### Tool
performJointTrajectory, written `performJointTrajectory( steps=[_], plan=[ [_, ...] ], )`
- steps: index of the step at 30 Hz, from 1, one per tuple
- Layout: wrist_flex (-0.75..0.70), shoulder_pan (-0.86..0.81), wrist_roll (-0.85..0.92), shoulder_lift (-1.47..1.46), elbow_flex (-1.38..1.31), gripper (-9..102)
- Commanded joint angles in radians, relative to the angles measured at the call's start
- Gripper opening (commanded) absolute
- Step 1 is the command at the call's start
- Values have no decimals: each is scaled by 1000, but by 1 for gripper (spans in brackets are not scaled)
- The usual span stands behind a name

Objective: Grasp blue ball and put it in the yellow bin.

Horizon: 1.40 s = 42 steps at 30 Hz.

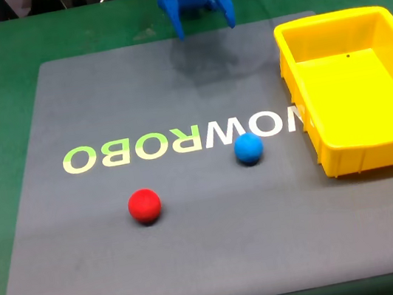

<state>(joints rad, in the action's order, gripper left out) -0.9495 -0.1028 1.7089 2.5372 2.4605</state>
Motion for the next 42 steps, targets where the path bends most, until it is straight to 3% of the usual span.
performJointTrajectory(
  steps=[1, 8, 16, 28, 42],
  plan=[
    [103, 20, -26, -278, -249, 35],
    [296, 46, 6, -574, -417, 35],
    [403, 57, 0, -836, -578, 35],
    [451, 81, -51, -1198, -908, 34],
    [437, 121, -60, -1417, -1094, 30]
  ],
)
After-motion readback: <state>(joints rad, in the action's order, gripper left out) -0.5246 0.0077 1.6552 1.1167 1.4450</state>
